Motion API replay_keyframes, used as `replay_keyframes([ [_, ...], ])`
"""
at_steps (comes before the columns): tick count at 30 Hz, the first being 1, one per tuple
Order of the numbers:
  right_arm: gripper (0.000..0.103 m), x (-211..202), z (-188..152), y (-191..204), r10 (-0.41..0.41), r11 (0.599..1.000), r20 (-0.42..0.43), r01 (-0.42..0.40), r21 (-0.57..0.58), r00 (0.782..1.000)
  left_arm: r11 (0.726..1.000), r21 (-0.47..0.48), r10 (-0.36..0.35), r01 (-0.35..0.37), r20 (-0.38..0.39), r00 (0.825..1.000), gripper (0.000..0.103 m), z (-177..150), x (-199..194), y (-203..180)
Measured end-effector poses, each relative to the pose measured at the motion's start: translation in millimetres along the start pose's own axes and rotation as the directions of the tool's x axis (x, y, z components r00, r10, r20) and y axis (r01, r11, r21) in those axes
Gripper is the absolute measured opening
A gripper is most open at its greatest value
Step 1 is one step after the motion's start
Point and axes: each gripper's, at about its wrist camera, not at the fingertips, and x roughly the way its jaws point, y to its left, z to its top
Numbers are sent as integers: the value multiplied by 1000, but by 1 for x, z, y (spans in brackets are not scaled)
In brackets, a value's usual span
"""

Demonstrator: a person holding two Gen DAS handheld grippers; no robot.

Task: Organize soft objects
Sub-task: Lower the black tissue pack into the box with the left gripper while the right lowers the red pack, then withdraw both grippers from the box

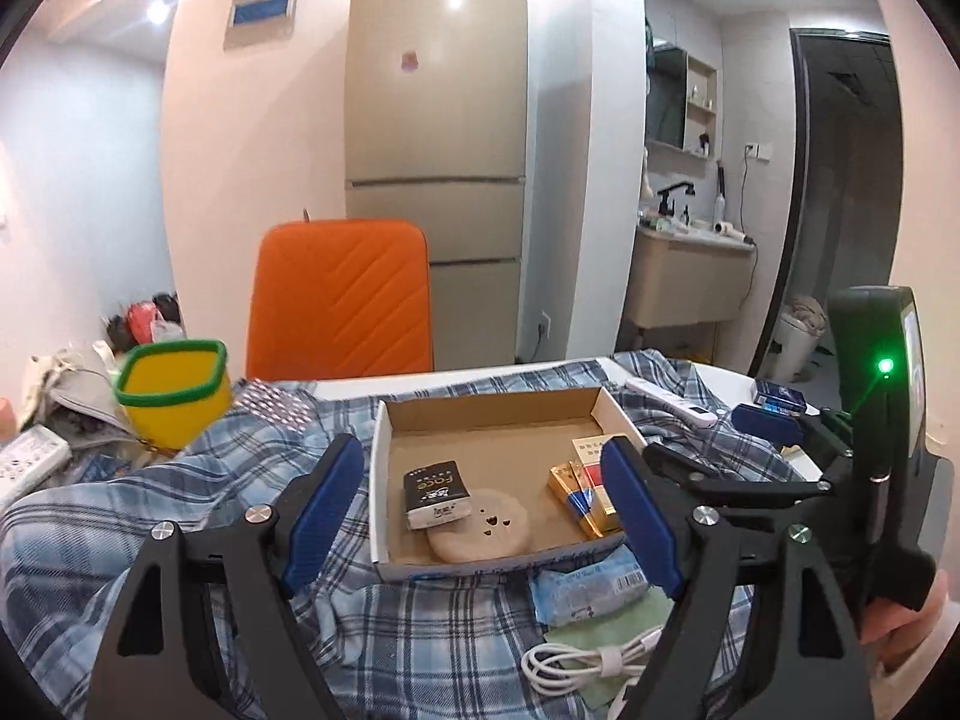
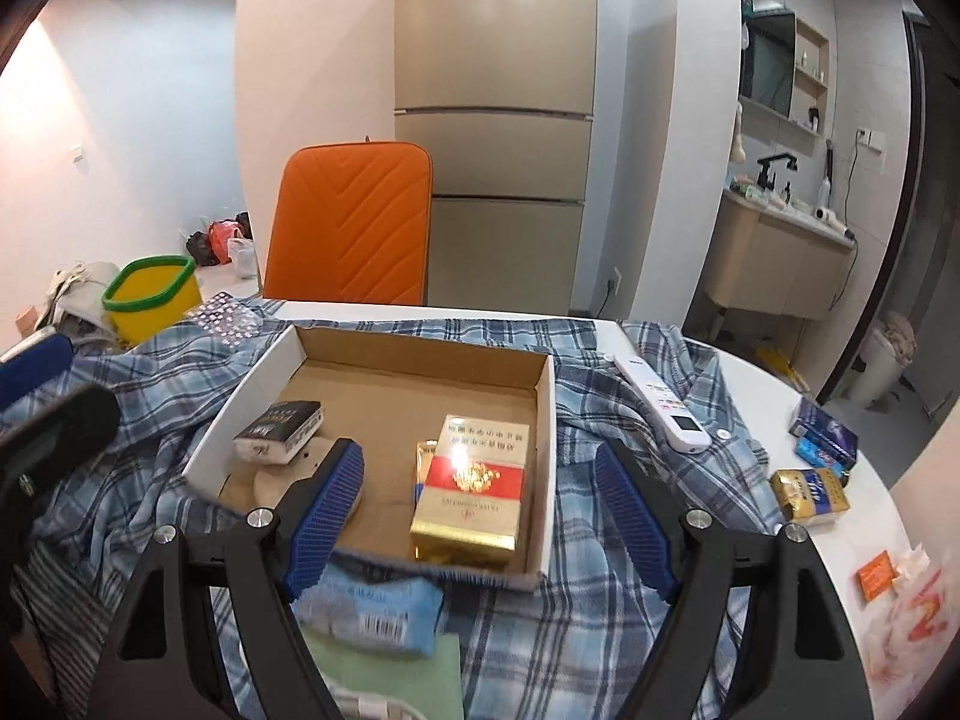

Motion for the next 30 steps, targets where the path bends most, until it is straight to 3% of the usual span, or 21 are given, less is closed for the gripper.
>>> replay_keyframes([
  [4, 82, -20, -14, -2, -1, 1000, 30, 0, 16, 1000, 999, 13, 35, -36, 66, 997, 95, -12, -17, -2],
  [6, 87, -30, -22, -3, -4, 999, 58, 2, 33, 998, 1000, -3, 26, -26, 119, 992, 103, -19, -25, 0],
  [9, 97, -43, -36, -3, -8, 1000, 127, 5, 22, 992, 999, -29, 45, -40, 187, 981, 103, -29, -32, 4],
  [17, 102, -57, -55, -13, -22, 998, 190, 9, 69, 981, 997, -37, 68, -62, 187, 980, 103, -49, -23, 8],
  [23, 102, -55, -57, -23, -25, 993, 179, 4, 118, 984, 995, -14, 99, -98, 174, 980, 103, -60, -23, 4],
  [30, 102, -54, -58, -25, -23, 992, 176, 0, 126, 984, 996, -20, 92, -90, 159, 983, 103, -63, -20, 7],
])
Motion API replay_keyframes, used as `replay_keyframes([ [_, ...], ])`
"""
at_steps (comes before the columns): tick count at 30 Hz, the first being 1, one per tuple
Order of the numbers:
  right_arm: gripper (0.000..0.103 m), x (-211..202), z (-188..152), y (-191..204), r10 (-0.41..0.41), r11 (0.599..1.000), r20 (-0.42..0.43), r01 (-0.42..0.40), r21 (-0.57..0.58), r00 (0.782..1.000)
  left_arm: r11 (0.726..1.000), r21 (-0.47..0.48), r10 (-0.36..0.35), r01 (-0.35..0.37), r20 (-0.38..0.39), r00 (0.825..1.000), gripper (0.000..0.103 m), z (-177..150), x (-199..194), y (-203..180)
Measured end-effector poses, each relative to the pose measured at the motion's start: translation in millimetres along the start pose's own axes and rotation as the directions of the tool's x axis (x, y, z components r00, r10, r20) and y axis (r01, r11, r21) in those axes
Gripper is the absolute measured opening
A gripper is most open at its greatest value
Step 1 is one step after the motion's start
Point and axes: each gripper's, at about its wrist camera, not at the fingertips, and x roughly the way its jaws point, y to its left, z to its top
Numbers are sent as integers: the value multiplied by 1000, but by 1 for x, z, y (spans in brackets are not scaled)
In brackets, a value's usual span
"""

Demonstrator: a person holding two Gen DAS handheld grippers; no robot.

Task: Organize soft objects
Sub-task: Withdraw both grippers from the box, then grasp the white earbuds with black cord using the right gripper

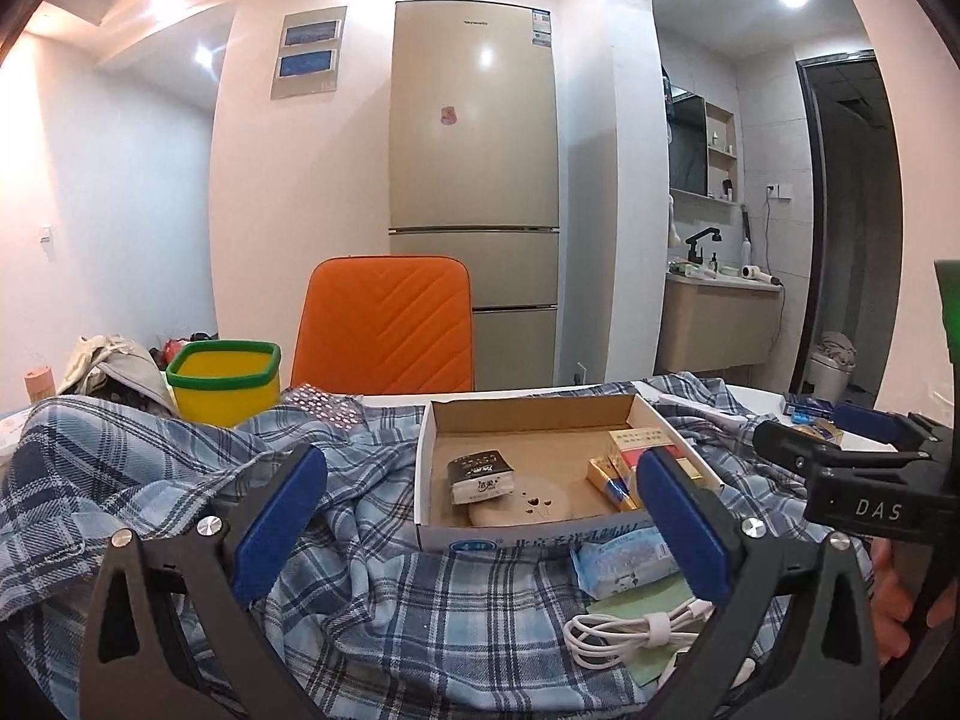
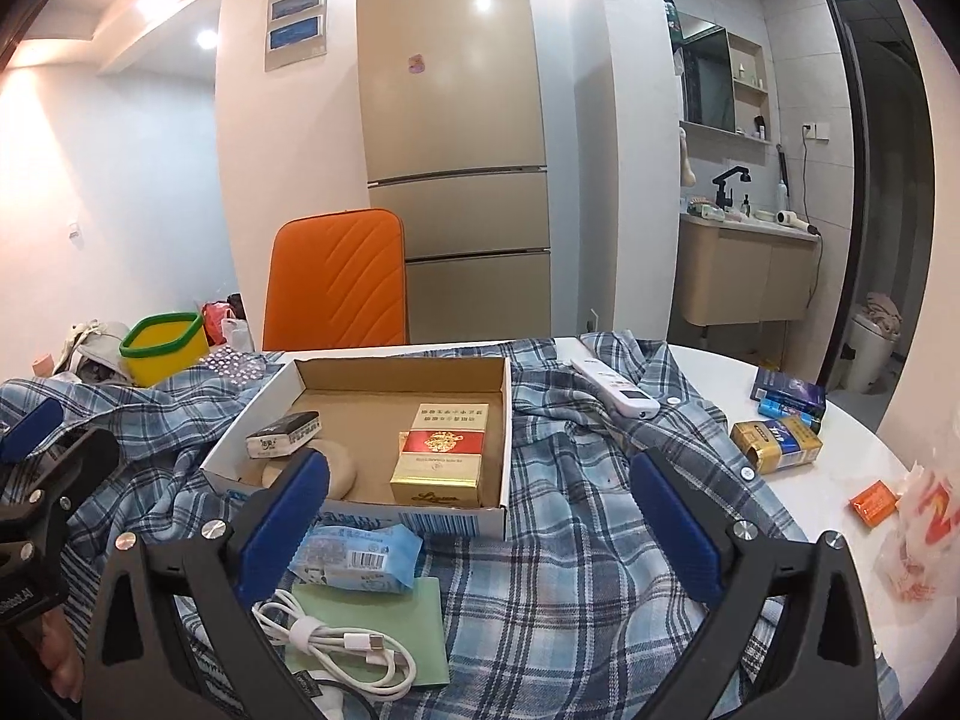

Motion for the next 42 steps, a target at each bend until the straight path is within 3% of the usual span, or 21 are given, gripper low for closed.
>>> replay_keyframes([
  [20, 102, -1, -3, 7, 4, 999, -8, -4, -33, 1000, 1000, 5, 21, -21, 8, 1000, 103, 1, -4, 2],
  [25, 102, 1, -5, 5, -14, 1000, -104, 13, -11, 994, 1000, -17, 11, -11, 0, 1000, 103, 4, -7, 4],
  [29, 102, 5, -7, 9, 68, 996, -269, -49, 78, 961, 998, -60, -37, 37, -10, 999, 103, 13, -14, 11],
  [34, 102, 3, -18, 31, 61, 997, -355, -42, 60, 933, 999, -35, -8, 7, -37, 999, 103, 17, -15, 8],
  [39, 102, 12, -36, 51, 100, 995, -448, -84, 57, 888, 998, -52, -21, 18, -55, 998, 103, 16, -13, 10],
  [42, 94, 15, -43, 57, 117, 993, -480, -93, 74, 869, 998, -59, -32, 29, -60, 998, 103, 16, -13, 11],
])
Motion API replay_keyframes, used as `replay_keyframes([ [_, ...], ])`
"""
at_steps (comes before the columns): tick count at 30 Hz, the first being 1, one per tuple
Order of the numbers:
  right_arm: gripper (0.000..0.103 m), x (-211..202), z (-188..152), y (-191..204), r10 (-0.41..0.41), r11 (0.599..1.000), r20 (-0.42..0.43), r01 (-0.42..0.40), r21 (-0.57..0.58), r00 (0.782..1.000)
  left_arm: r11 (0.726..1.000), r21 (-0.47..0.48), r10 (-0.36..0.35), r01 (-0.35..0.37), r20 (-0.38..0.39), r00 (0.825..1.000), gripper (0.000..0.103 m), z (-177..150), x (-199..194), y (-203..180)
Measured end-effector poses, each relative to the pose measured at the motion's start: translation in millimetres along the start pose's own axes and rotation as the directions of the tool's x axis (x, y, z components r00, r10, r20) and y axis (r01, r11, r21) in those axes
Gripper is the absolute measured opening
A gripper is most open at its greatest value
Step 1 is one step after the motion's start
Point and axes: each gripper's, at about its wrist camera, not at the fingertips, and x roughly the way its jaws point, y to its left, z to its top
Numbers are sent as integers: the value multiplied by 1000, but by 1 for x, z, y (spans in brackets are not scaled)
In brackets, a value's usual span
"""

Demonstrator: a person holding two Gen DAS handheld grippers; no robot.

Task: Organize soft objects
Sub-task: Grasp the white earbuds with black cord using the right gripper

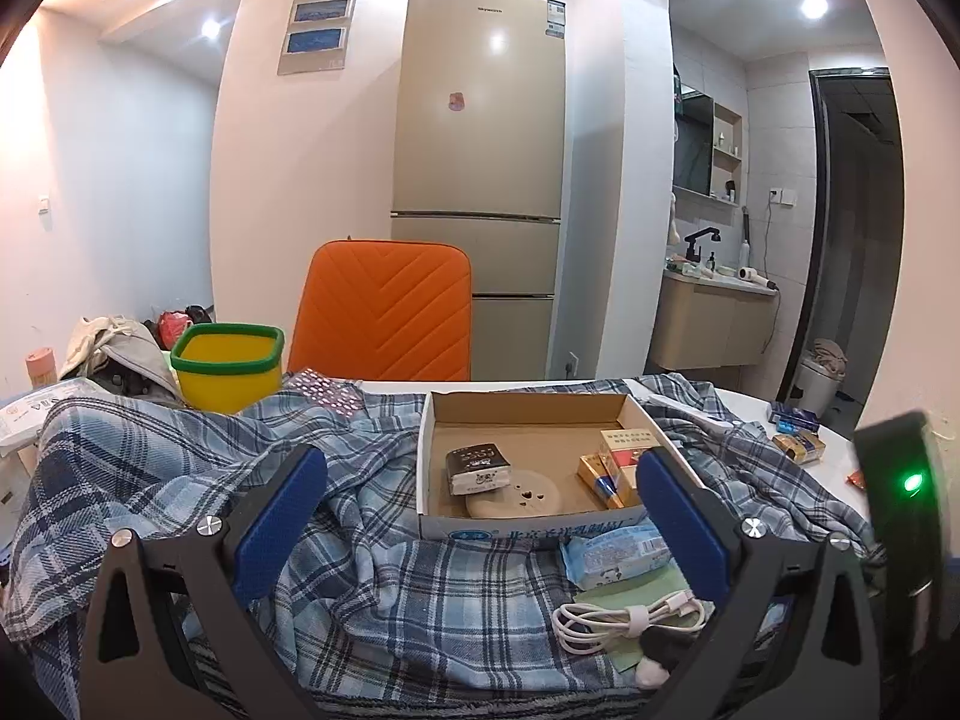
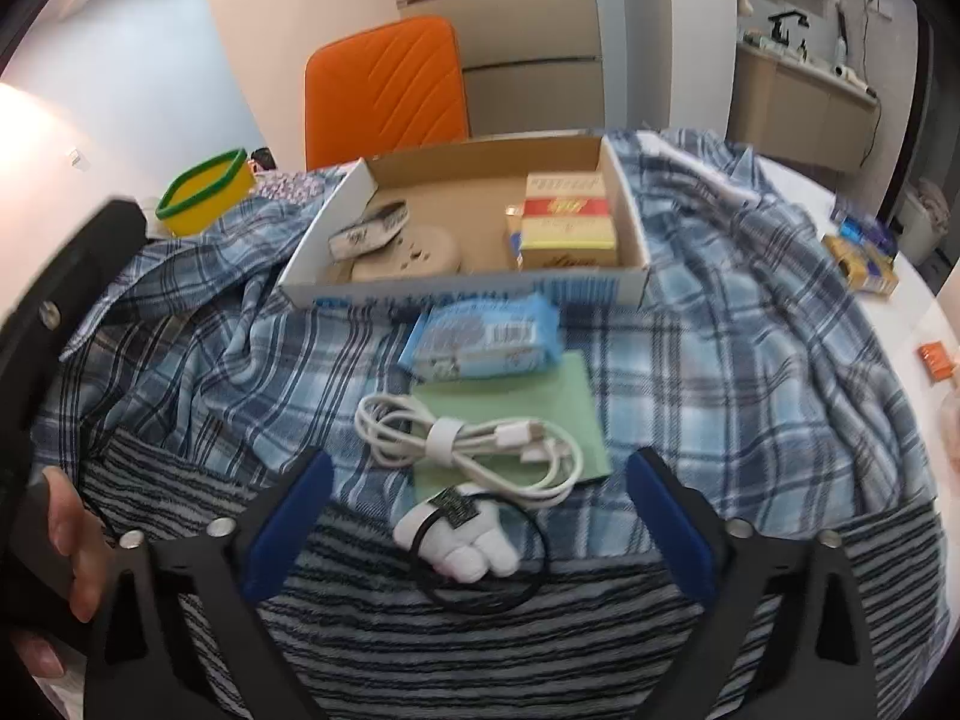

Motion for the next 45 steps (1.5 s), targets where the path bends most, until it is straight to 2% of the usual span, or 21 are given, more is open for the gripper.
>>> replay_keyframes([
  [2, 87, 7, -2, 3, 2, 1000, -31, -2, -5, 1000, 1000, -20, -15, 15, -20, 1000, 103, 0, 2, 2],
  [7, 80, 20, -6, 6, 48, 999, -89, -49, -10, 995, 999, -25, -22, 21, -20, 1000, 103, 0, 2, 3],
  [12, 66, 28, -9, 4, 35, 999, -115, -37, -19, 993, 1000, -6, -18, 18, -25, 1000, 103, -2, 3, -1],
  [14, 57, 28, -9, 4, 27, 999, -119, -30, -28, 993, 1000, 4, -11, 11, -18, 1000, 103, -3, 3, -2],
  [22, 54, 29, -17, 6, 30, 998, -150, -39, -55, 988, 1000, 28, -6, 6, -15, 1000, 103, -4, 4, -6],
  [25, 39, 31, -17, 6, 37, 998, -157, -46, -51, 987, 999, 41, 0, 0, -13, 1000, 103, -5, 4, -8],
  [31, 35, 8, -15, 6, 37, 995, -89, -44, -87, 995, 999, 50, -5, 6, -21, 1000, 103, -6, 6, -9],
  [36, 35, -31, -3, -16, 16, 997, 84, -10, -72, 996, 997, 76, -10, 13, -45, 999, 103, -11, 12, -14],
  [40, 35, -50, 8, -31, -49, 994, 234, 69, -81, 971, 989, 139, -36, 50, -101, 994, 103, -17, 21, -23],
  [42, 35, -53, 11, -39, -63, 992, 285, 91, -86, 956, 972, 218, -48, 87, -177, 983, 103, -22, 31, -34],
  [43, 35, -52, 13, -42, -63, 992, 294, 91, -83, 954, 954, 277, -48, 112, -228, 973, 102, -26, 38, -41],
  [45, 35, -47, 12, -50, -33, 996, 293, 55, -67, 956, 908, 388, -51, 158, -272, 961, 96, -36, 45, -54],
])
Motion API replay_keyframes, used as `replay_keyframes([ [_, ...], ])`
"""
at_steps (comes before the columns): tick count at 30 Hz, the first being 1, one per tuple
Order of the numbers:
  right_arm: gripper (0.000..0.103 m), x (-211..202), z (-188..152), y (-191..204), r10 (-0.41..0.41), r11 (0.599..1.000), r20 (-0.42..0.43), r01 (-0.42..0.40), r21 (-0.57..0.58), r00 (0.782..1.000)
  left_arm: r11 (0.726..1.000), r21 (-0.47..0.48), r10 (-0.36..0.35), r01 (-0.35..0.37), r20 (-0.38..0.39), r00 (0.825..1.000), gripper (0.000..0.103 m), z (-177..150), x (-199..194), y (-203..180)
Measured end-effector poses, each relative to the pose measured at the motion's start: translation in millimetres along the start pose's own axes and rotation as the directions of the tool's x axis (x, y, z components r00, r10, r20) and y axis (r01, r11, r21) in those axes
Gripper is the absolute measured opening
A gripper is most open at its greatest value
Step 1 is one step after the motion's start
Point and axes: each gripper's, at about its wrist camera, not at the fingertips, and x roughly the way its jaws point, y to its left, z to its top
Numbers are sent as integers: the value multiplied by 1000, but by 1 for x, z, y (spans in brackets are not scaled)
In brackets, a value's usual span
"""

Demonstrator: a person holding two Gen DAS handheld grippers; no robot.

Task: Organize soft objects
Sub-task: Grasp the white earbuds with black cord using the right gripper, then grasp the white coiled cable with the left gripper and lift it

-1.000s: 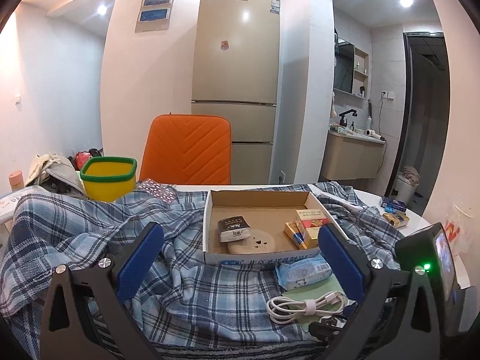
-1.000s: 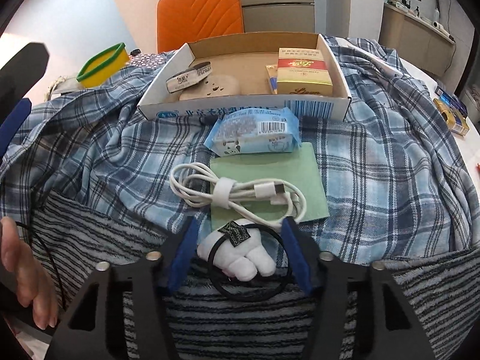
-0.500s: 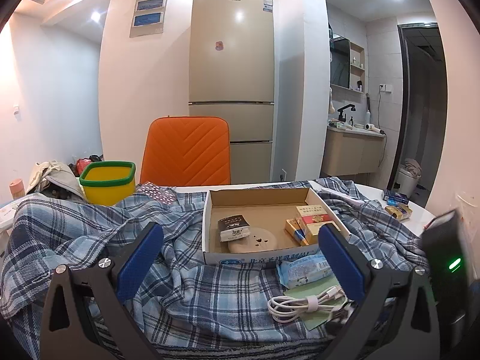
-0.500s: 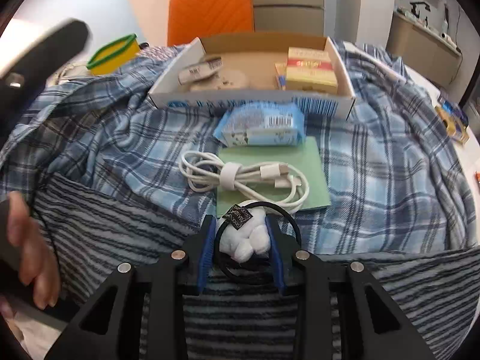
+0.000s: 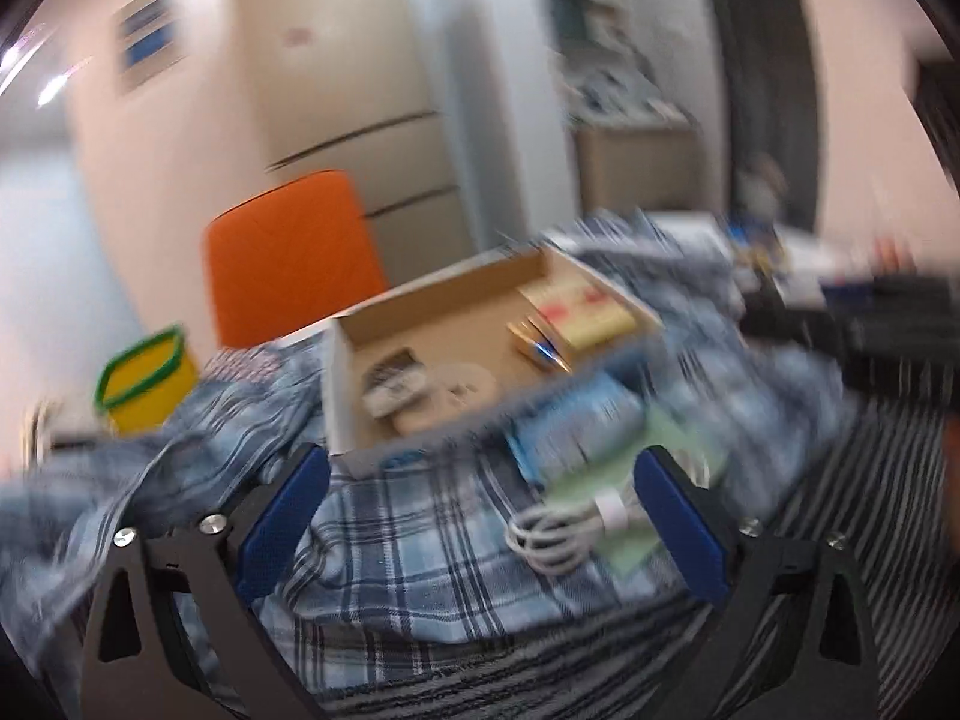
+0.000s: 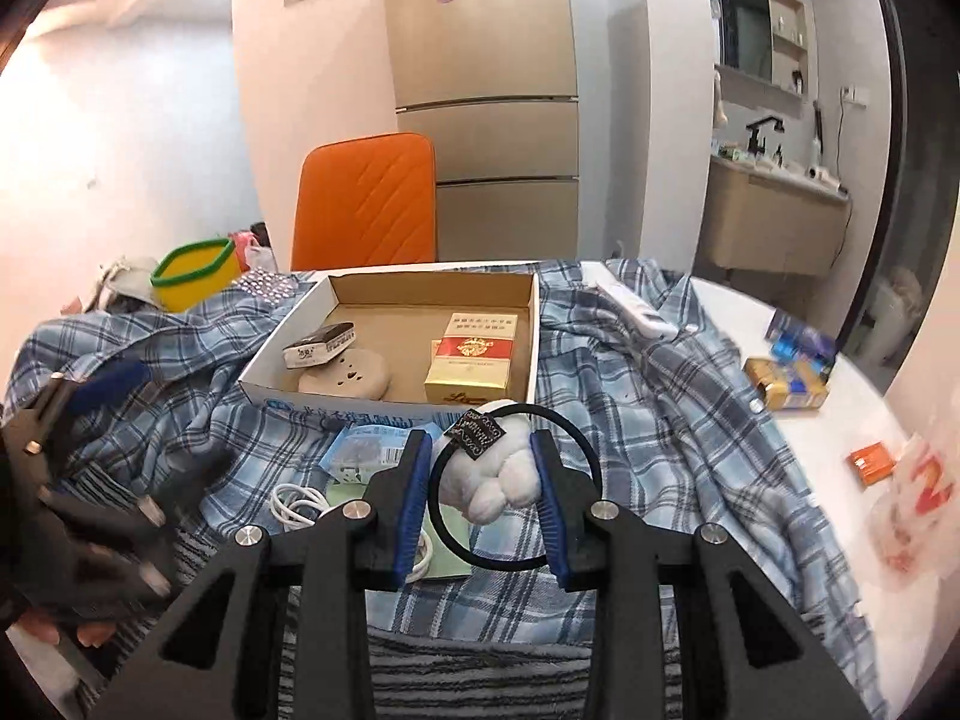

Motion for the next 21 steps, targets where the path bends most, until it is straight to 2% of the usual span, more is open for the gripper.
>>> replay_keyframes([
  [2, 35, 2, -4, -7, 23, 1000, -1, -23, 17, 1000, 997, 70, -18, 22, -57, 998, 91, -3, 9, -11],
  [5, 35, 6, -8, -10, 43, 999, 6, -43, 26, 999, 988, 110, -95, 109, -126, 987, 86, -3, 20, -19],
  [8, 35, 7, -11, -10, 62, 998, 8, -62, 32, 998, 974, 184, -105, 134, -161, 981, 82, -1, 29, -30],
  [11, 35, 7, -14, -13, 82, 995, 11, -82, 52, 997, 962, 209, -131, 175, -209, 969, 80, 1, 39, -38],
  [15, 35, 6, -15, -20, 101, 990, 3, -101, 96, 995, 941, 263, -143, 212, -259, 955, 65, 0, 51, -45],
  [19, 35, 3, -16, -21, 117, 988, 15, -118, 99, 993, 920, 281, -181, 273, -314, 932, 50, -3, 61, -50],
  [21, 35, 2, -16, -22, 129, 986, 12, -130, 105, 992, 916, 289, -182, 279, -322, 929, 48, -3, 62, -52],
])
